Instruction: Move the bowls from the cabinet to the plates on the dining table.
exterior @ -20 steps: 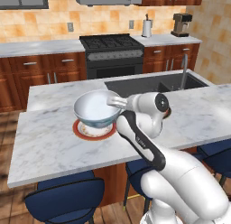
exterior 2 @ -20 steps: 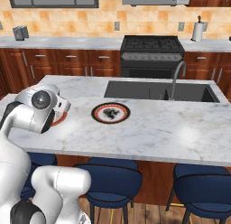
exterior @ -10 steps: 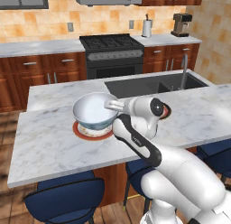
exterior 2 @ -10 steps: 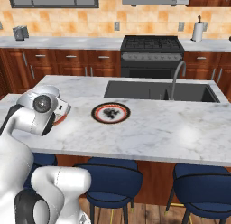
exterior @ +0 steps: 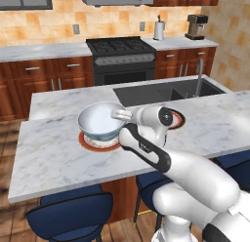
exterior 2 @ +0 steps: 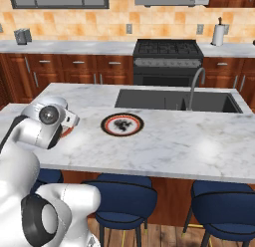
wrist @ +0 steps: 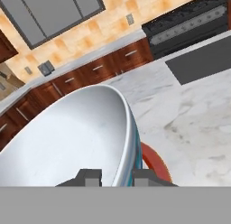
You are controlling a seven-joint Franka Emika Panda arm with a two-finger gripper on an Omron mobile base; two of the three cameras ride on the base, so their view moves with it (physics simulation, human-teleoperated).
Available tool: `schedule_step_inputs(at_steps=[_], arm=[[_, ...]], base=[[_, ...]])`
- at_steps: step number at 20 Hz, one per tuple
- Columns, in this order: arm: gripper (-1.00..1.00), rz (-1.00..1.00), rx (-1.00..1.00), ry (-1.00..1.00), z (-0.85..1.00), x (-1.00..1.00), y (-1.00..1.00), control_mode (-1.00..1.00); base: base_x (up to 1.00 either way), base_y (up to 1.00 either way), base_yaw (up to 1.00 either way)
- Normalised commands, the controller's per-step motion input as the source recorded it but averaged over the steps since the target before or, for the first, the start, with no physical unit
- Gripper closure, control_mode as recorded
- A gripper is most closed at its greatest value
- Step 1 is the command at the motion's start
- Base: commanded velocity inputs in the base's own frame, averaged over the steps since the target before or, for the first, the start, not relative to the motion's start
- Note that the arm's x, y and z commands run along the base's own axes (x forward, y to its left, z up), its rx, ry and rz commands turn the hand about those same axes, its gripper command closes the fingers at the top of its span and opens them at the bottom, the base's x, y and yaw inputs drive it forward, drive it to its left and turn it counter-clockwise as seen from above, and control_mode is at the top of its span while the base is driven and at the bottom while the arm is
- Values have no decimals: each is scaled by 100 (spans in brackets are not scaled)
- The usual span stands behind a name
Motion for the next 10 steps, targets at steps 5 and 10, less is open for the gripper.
schedule_step_inputs(at_steps=[5,10], arm=[[100,0,0,0,-17,15,10,-100],[100,0,0,0,-20,17,13,-100]], base=[[0,0,0],[0,0,0]])
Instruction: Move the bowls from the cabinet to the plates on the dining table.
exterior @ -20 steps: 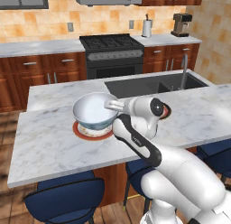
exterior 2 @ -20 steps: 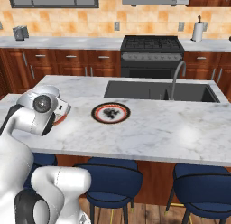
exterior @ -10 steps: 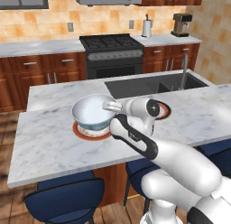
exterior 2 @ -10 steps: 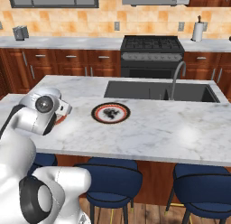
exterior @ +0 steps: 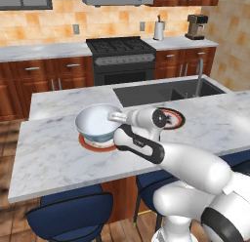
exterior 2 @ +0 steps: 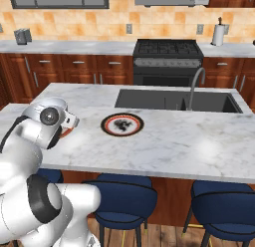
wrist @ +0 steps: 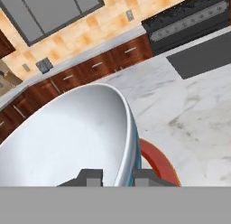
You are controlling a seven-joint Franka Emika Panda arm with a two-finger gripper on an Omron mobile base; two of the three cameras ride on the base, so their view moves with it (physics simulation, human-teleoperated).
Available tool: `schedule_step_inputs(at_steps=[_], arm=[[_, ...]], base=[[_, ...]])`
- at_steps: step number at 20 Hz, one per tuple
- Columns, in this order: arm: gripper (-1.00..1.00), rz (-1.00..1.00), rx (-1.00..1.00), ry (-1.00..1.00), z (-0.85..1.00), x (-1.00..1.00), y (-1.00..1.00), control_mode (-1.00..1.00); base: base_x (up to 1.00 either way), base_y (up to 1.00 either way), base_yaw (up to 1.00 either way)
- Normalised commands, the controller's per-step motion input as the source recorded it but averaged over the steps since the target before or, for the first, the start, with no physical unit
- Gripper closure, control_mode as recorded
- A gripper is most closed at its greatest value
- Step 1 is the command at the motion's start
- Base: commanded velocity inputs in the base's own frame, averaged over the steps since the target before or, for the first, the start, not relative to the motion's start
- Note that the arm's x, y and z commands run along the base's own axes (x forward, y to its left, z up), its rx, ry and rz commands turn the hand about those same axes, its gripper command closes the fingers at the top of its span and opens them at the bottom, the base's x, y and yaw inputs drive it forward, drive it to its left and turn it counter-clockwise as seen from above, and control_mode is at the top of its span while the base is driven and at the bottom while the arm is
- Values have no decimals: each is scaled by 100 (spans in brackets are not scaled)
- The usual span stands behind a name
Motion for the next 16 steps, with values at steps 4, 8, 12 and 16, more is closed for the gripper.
schedule_step_inputs(at_steps=[4,8,12,16], arm=[[100,0,0,0,-21,17,10,-100],[100,1,0,0,-14,9,2,-100],[100,0,0,0,0,0,0,-100],[100,0,1,2,15,0,-2,-100]], base=[[0,0,0],[0,0,0],[0,0,0],[0,0,0]])
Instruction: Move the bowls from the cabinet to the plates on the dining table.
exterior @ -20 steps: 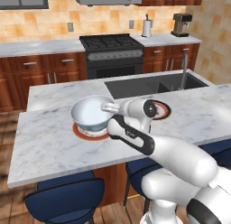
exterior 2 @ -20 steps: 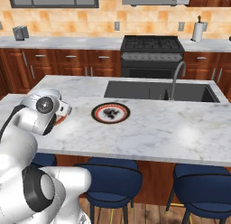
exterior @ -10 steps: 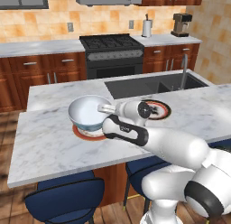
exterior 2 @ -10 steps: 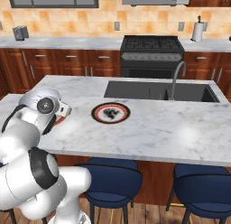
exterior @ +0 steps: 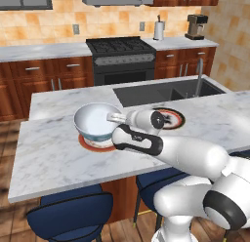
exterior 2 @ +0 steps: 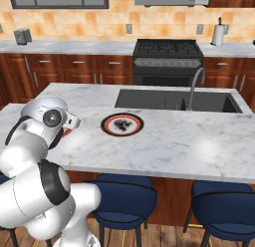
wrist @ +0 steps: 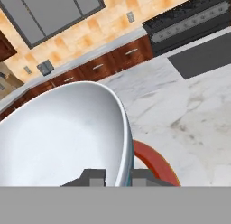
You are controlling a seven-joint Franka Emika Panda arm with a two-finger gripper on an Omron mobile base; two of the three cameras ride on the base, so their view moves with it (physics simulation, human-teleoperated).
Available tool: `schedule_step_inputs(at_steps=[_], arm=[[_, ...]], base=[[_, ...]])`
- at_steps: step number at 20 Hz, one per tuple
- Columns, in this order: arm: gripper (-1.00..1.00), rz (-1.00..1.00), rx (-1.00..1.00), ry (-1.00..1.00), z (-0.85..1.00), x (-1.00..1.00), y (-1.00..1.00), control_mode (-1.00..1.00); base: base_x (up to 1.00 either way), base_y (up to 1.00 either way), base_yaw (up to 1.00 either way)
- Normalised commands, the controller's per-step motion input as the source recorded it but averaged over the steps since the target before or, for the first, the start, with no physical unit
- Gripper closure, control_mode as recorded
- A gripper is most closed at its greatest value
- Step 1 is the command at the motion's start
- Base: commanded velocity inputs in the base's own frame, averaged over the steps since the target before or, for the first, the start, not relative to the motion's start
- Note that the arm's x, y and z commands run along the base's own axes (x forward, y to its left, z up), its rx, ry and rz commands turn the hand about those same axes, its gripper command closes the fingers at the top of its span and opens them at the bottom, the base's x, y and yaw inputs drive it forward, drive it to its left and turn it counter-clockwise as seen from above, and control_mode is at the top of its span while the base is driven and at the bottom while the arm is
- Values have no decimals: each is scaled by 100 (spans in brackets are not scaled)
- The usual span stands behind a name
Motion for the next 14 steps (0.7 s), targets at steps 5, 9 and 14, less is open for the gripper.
schedule_step_inputs(at_steps=[5,9,14], arm=[[100,-2,0,9,31,0,0,-100],[100,0,0,0,0,0,0,-100],[-100,0,0,0,0,0,0,-100]], base=[[0,0,0],[0,0,0],[0,0,0]])
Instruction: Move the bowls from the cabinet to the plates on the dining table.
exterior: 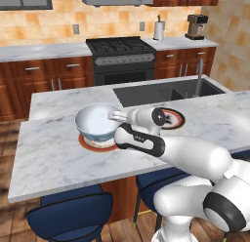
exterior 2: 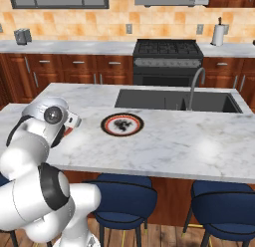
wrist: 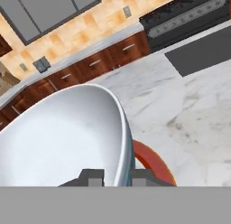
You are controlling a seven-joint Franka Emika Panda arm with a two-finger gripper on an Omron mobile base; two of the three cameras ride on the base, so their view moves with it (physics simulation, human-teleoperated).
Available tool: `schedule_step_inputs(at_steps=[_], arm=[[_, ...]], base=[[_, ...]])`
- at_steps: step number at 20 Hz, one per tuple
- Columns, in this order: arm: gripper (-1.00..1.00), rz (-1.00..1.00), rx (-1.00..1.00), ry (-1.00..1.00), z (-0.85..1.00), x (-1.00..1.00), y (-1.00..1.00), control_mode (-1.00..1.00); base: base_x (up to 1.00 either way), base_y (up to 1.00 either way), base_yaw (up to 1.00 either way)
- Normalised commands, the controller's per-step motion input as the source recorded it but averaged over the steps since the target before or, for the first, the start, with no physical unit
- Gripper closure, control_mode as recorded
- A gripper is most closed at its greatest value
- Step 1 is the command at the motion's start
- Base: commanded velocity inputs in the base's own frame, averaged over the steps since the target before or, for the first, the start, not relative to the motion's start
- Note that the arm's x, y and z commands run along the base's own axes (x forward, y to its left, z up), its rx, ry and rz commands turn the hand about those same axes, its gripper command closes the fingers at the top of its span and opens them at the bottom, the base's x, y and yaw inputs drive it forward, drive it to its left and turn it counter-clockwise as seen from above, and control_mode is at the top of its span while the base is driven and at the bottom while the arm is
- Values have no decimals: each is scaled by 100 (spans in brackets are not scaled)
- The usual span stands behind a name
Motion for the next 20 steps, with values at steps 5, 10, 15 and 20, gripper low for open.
schedule_step_inputs(at_steps=[5,10,15,20], arm=[[-100,0,0,4,12,2,-1,-100],[-100,0,0,17,55,9,0,-100],[-100,0,0,18,61,5,0,-100],[-100,0,0,17,53,-17,-11,-100]], base=[[0,0,0],[0,0,0],[0,0,0],[0,0,0]])
